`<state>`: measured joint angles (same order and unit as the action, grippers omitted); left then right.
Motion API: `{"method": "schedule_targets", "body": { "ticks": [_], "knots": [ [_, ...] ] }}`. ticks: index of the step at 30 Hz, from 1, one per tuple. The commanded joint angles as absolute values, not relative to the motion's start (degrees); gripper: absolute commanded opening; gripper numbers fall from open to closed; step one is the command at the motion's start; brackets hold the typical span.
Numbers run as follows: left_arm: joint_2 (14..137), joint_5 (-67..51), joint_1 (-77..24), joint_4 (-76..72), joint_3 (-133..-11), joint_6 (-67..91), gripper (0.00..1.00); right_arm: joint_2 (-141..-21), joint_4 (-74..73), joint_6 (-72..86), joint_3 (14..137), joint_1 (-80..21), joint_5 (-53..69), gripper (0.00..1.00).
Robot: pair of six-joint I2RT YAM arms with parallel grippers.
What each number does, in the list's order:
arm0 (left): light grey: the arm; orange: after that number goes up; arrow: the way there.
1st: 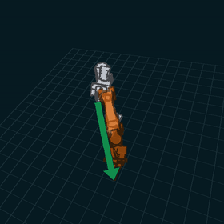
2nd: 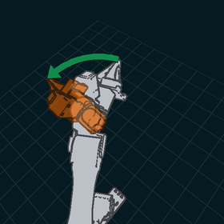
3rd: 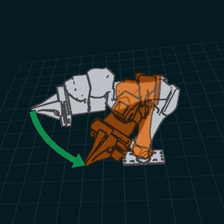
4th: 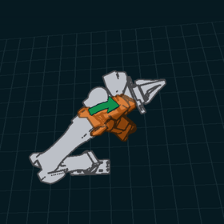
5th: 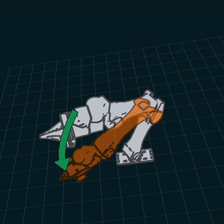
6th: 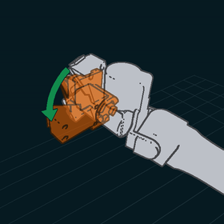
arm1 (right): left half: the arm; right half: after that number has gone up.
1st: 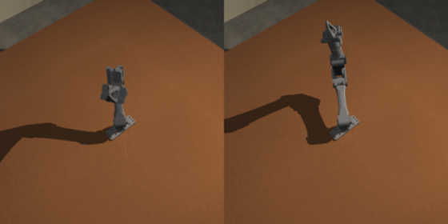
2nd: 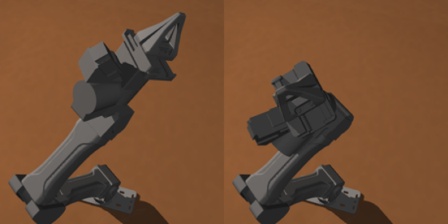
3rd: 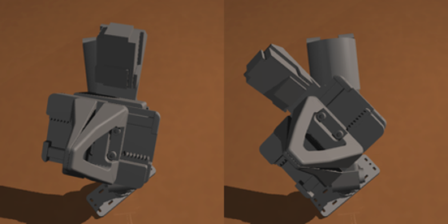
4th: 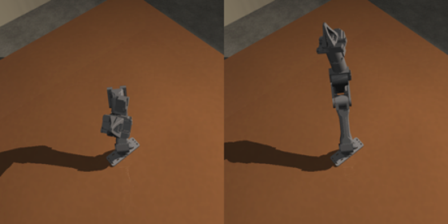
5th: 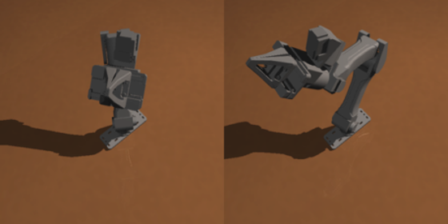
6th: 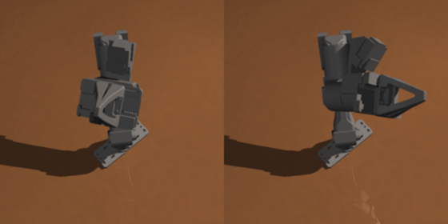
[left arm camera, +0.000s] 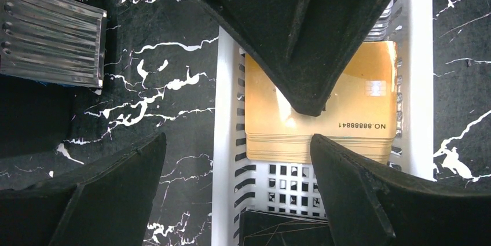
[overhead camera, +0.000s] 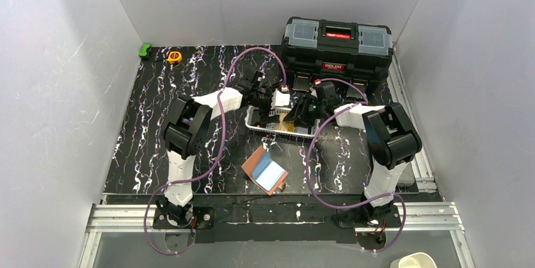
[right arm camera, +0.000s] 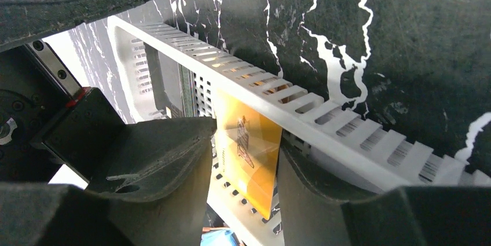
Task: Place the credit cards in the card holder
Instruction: Pick up the credit card from the storage box.
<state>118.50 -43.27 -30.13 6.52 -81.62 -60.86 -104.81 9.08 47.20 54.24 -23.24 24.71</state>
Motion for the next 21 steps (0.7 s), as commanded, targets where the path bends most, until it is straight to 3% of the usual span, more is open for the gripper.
{"method": "schedule_targets", "body": {
  "ticks": [1, 8, 21],
  "knots": [
    [117.0, -44.7, -31.2, 6.9, -82.0, -61.1, 0.95, -101.5, 8.9, 46.0, 53.3, -23.4, 25.0, 0.48],
    [116.5, -44.2, -31.1, 7.7, -81.7, -61.8, 0.95, -100.6, 8.6, 45.1, 53.3, -23.4, 24.7, 0.25],
    [116.1, -43.8, -31.0, 9.2, -81.5, -62.8, 0.94, -98.8, 2.3, 41.0, 54.6, -23.4, 21.1, 0.30]
  ]
}}
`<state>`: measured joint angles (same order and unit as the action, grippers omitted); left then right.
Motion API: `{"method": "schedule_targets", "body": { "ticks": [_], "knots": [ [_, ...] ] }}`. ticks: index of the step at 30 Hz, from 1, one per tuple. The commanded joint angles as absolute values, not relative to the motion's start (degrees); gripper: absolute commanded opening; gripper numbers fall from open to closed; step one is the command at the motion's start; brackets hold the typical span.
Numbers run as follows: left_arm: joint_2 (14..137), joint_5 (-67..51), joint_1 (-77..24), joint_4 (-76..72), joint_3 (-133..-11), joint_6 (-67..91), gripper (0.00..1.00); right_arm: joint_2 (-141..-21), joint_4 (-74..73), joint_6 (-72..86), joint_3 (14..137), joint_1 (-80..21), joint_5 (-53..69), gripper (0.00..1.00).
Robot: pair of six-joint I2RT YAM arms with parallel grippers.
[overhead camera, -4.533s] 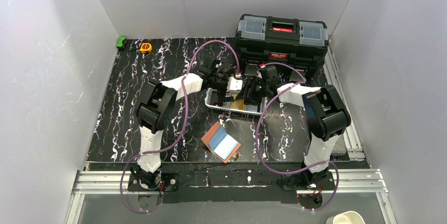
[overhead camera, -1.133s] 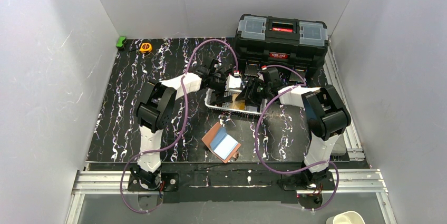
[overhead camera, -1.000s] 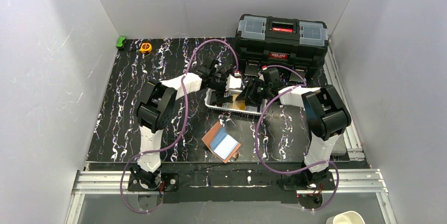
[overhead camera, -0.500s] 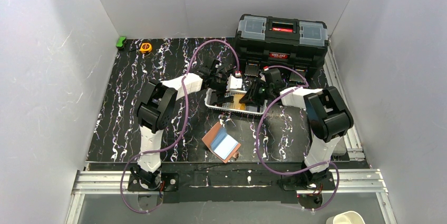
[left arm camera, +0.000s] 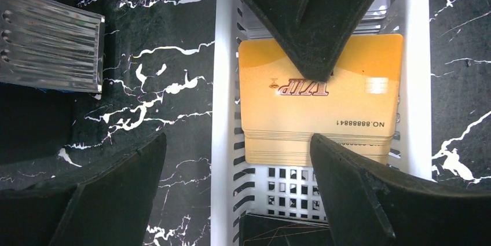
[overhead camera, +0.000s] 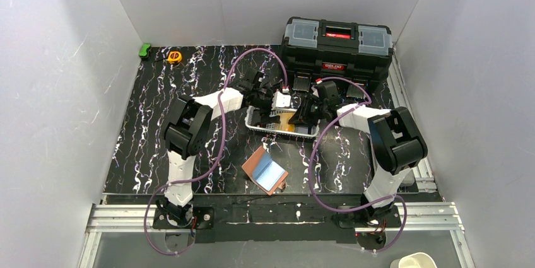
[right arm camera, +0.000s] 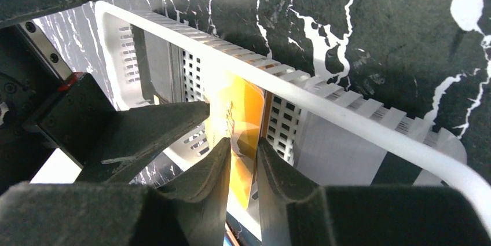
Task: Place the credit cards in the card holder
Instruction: Pick up the credit card from the storage box.
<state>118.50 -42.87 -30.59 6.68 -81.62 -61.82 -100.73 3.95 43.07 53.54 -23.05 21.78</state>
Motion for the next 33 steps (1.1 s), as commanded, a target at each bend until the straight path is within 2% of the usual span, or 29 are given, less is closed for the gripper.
{"method": "schedule_targets", "body": {
  "ticks": [1, 7, 18, 28, 33],
  "knots": [
    [116.1, -43.8, -31.0, 9.3, -81.5, -62.9, 0.94, -98.9, 2.5, 41.0, 54.5, -23.4, 21.1, 0.30],
    [116.1, -43.6, -31.0, 9.7, -81.8, -62.8, 0.94, -98.5, 1.7, 40.2, 55.0, -23.5, 20.5, 0.23],
    [115.5, -43.3, -30.3, 10.6, -82.5, -62.7, 0.94, -96.8, 1.1, 39.1, 55.7, -23.5, 21.2, 0.02],
    [114.1, -43.0, -28.0, 12.9, -85.3, -59.6, 0.94, -93.9, 0.1, 38.0, 58.9, -23.5, 24.0, 0.01],
    [112.3, -44.6, -25.9, 16.3, -88.2, -56.0, 0.98, -92.1, 0.2, 37.1, 59.8, -23.5, 26.5, 0.01]
  ]
}}
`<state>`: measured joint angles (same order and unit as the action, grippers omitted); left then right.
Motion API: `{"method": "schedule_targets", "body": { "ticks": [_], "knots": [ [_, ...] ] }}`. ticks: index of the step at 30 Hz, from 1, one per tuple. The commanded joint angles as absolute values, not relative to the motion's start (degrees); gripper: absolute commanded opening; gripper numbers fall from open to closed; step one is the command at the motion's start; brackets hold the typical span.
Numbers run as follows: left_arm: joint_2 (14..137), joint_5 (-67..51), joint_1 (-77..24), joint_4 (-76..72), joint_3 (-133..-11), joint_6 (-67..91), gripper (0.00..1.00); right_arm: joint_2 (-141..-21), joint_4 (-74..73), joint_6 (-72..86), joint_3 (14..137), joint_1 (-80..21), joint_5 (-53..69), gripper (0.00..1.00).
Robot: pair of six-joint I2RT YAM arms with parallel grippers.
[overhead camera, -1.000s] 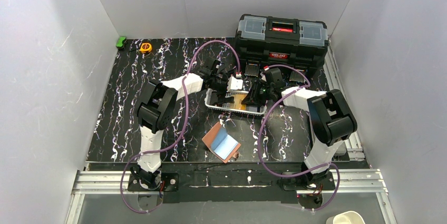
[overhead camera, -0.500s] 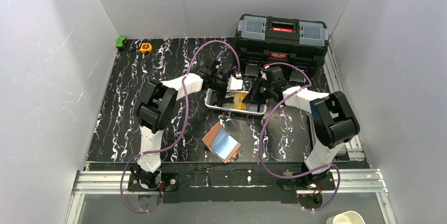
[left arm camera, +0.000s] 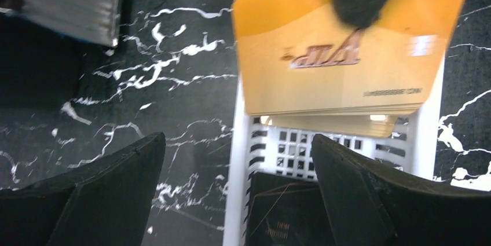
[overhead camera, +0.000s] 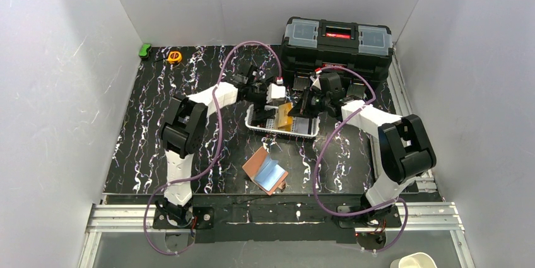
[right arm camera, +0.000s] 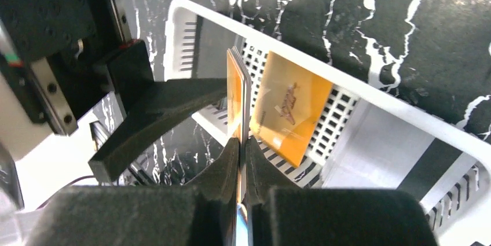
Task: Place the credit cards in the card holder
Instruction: Pick up the credit card from the storage box.
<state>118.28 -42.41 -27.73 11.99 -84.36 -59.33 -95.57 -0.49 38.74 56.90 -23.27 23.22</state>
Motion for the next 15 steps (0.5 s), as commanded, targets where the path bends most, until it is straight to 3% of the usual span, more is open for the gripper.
{"method": "schedule_targets", "body": {
  "ticks": [1, 15],
  "knots": [
    [112.1, -45.4, -25.4, 17.6, -89.1, -55.0, 0.98, -92.0, 0.1, 36.7, 59.9, -23.5, 26.9, 0.01],
    [116.2, -54.3, -25.1, 25.9, -94.6, -53.1, 0.97, -93.5, 4.6, 35.3, 57.6, -23.4, 28.8, 0.01]
  ]
}}
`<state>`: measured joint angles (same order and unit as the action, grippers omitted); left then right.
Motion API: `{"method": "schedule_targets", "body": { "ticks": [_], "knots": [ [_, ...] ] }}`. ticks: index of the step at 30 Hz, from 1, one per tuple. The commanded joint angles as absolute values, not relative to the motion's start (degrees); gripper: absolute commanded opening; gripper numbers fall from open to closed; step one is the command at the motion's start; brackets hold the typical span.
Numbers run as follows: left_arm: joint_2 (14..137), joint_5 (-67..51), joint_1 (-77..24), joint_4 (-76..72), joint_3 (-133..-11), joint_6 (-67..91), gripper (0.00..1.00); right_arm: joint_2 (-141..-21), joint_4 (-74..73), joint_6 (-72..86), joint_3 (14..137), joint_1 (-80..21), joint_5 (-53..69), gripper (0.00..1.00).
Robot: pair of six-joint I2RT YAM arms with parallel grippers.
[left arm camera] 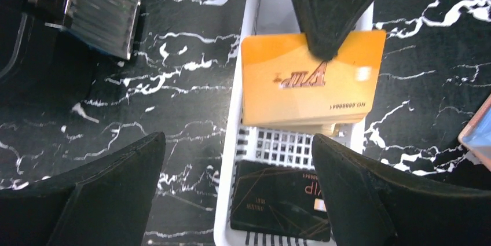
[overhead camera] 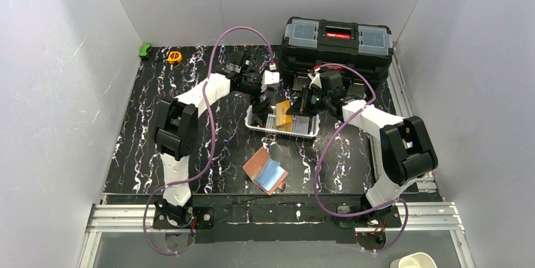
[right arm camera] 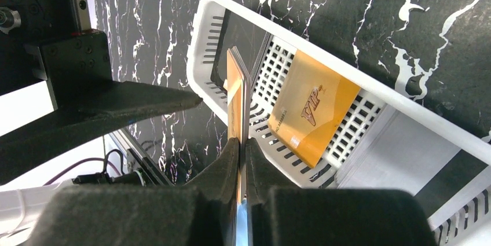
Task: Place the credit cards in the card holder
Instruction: Pick up the credit card from the storage box.
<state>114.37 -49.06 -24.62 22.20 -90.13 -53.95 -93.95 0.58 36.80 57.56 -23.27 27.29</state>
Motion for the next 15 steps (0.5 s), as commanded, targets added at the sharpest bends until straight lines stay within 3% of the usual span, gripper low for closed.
{"method": "schedule_targets", "body": {
  "ticks": [1, 11, 15],
  "knots": [
    [117.7, -55.0, -25.1, 27.2, -96.3, -53.4, 0.95, -93.6, 5.1, 35.2, 57.4, -23.4, 28.8, 0.01],
    [129.6, -61.4, -24.9, 48.7, -113.2, -64.7, 0.76, -92.2, 8.8, 33.8, 54.2, -23.4, 28.2, 0.01],
    [131.2, -61.5, -25.0, 52.5, -115.5, -66.3, 0.57, -91.6, 9.9, 33.4, 53.1, -23.4, 27.8, 0.01]
  ]
}}
